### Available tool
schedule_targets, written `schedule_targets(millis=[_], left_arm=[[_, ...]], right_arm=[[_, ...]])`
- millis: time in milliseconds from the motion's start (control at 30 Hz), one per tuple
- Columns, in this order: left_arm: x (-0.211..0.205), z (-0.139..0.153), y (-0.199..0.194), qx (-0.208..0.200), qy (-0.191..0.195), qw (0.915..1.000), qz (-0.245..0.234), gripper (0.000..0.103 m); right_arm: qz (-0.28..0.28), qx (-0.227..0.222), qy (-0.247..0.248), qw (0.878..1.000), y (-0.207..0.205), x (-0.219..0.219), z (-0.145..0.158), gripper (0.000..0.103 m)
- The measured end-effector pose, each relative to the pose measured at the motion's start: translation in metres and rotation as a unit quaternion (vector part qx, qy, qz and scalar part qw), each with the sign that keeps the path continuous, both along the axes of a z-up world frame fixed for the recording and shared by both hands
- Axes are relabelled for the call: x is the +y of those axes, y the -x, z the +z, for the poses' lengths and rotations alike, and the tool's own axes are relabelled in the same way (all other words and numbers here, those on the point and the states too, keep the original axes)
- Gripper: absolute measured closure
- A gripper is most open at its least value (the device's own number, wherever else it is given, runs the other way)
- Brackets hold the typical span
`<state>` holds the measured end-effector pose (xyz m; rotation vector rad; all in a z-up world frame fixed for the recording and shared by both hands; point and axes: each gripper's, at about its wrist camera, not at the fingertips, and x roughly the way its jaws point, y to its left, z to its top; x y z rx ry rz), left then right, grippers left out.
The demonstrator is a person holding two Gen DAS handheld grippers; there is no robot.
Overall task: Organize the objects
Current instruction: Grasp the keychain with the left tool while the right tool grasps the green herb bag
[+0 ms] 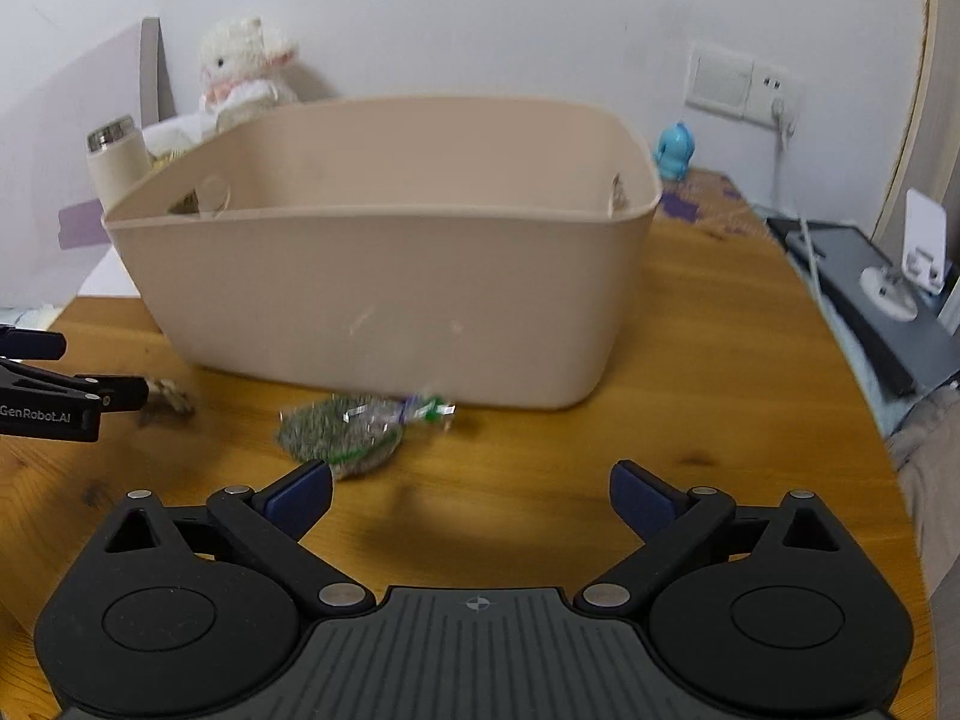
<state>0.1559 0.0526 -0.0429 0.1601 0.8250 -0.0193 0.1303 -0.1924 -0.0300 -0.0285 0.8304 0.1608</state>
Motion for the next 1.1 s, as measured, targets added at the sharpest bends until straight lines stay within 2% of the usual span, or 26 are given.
schedule_targets(millis=[233, 433, 567, 700, 733, 833, 900, 967, 1033, 1100], left_arm=[[0.004, -0.022, -0.013, 0.022, 0.019, 0.9996, -0.001, 0.008], [0.005, -0.027, -0.018, 0.021, 0.041, 0.9989, -0.007, 0.008], [0.006, -0.029, -0.020, 0.021, 0.060, 0.9979, -0.012, 0.008], [0.004, -0.031, -0.020, 0.011, 0.060, 0.9980, -0.019, 0.008], [0.003, -0.031, -0.019, 0.008, 0.060, 0.9979, -0.023, 0.008], [0.002, -0.031, -0.017, -0.001, 0.062, 0.9975, -0.032, 0.014], [0.002, -0.031, -0.016, -0.005, 0.063, 0.9972, -0.041, 0.020], [0.001, -0.029, -0.013, -0.010, 0.065, 0.9966, -0.050, 0.034], [0.000, -0.028, -0.011, -0.013, 0.066, 0.9961, -0.056, 0.043], [0.000, -0.028, -0.009, -0.015, 0.067, 0.9959, -0.059, 0.043]], right_arm=[[0.007, 0.023, -0.030, 0.999, -0.010, 0.009, -0.020, 0.000], [0.003, 0.032, -0.045, 0.998, -0.024, 0.019, -0.029, 0.000], [0.007, 0.021, -0.036, 0.999, -0.030, 0.029, -0.032, 0.000], [0.007, 0.012, -0.035, 0.999, -0.034, 0.036, -0.033, 0.000], [0.006, 0.009, -0.033, 0.999, -0.034, 0.038, -0.033, 0.002], [0.009, -0.001, -0.025, 1.000, -0.035, 0.042, -0.032, 0.018], [0.017, -0.005, -0.023, 1.000, -0.033, 0.045, -0.031, 0.034], [0.019, -0.007, -0.018, 1.000, -0.031, 0.047, -0.031, 0.036], [0.017, -0.011, -0.019, 1.000, -0.029, 0.047, -0.030, 0.038], [0.012, -0.012, -0.024, 1.000, -0.028, 0.045, -0.030, 0.041]])
